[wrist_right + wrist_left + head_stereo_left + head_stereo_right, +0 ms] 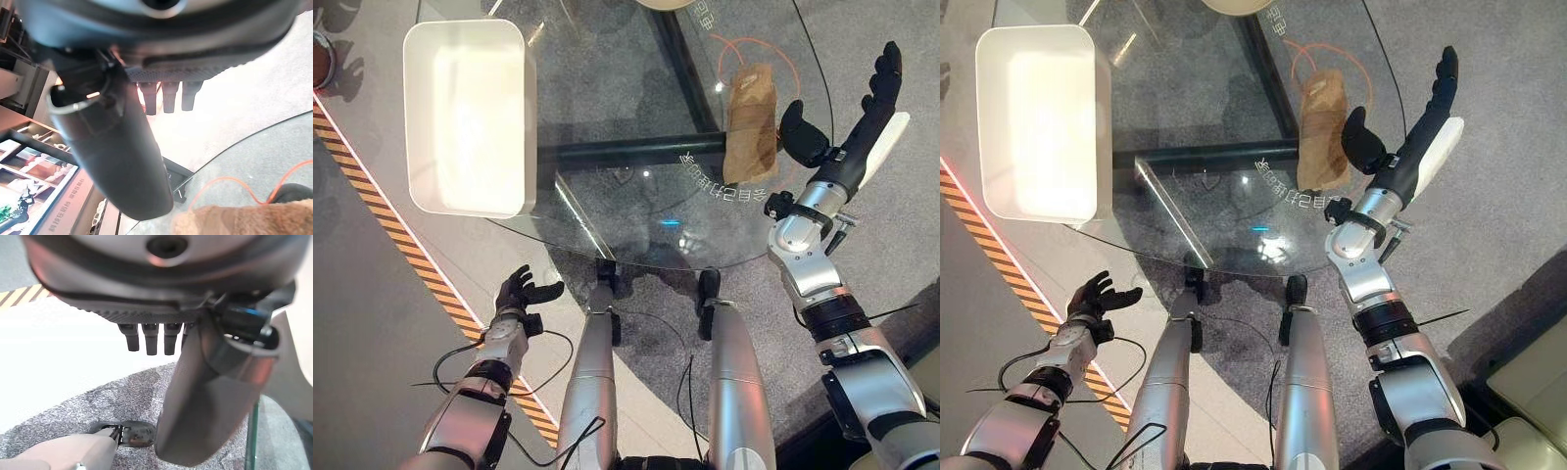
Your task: Wipe the table with a cloth and put it in the basket.
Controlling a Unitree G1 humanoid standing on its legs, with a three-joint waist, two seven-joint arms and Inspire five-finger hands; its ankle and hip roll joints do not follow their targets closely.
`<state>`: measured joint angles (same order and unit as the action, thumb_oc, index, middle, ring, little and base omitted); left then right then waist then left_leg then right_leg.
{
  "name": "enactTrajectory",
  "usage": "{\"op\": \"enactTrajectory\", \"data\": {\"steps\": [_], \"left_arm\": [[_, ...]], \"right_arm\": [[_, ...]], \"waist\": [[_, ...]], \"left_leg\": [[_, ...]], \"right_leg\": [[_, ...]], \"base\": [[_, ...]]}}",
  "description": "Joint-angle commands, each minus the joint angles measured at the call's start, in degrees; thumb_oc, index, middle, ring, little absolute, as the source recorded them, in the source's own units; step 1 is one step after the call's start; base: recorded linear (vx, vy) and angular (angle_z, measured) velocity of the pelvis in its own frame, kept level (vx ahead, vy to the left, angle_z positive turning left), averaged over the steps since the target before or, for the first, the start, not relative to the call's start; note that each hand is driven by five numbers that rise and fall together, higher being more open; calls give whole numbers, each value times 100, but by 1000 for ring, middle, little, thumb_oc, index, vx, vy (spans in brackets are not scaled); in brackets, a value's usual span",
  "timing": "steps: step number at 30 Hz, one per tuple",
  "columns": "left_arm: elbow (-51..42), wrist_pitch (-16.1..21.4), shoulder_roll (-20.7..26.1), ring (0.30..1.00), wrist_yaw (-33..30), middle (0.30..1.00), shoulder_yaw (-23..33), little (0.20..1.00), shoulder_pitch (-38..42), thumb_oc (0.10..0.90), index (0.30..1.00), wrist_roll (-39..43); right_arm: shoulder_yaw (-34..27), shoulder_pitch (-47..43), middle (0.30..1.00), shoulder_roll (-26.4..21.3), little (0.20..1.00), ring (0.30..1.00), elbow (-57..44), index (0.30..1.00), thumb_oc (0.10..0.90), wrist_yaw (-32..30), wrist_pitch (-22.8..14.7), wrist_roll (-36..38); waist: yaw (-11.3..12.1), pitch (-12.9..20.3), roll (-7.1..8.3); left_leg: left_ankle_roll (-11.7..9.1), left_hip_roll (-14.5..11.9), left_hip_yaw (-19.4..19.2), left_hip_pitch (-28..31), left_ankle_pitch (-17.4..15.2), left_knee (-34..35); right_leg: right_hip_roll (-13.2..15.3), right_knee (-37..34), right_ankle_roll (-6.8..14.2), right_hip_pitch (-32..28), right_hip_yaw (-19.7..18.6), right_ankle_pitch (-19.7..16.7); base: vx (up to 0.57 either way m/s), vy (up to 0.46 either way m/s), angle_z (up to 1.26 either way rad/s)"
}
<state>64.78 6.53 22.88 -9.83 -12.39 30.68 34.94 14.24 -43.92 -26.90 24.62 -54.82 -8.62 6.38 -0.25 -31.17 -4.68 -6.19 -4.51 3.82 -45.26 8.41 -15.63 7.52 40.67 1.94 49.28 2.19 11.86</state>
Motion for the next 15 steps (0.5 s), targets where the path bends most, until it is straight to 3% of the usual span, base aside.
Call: {"op": "enactTrajectory", "data": {"steps": [1,8,15], "left_arm": [[210,196,-40,900,-233,900,241,900,-209,800,900,-12],[262,207,-87,900,-220,900,185,900,-159,800,900,-31],[285,240,-163,900,-215,900,119,900,-155,800,900,-66]], "right_arm": [[24,-198,900,-253,900,900,-771,900,800,-77,-71,-424],[411,-427,900,-170,900,900,-538,900,800,192,455,-289],[694,-663,900,-78,900,900,-238,900,800,457,681,-12]], "waist": [[-118,137,-20],[-77,137,-59],[-12,137,-120]], "left_leg": [[436,497,-495,160,-845,-696],[433,514,-527,240,-828,-662],[435,533,-557,271,-800,-619]], "right_leg": [[-311,-1202,-175,-360,125,-618],[-298,-1204,-195,-418,143,-606],[-268,-1213,-227,-438,190,-592]], "base": [[0,0,0],[0,0,0],[0,0,0]]}}
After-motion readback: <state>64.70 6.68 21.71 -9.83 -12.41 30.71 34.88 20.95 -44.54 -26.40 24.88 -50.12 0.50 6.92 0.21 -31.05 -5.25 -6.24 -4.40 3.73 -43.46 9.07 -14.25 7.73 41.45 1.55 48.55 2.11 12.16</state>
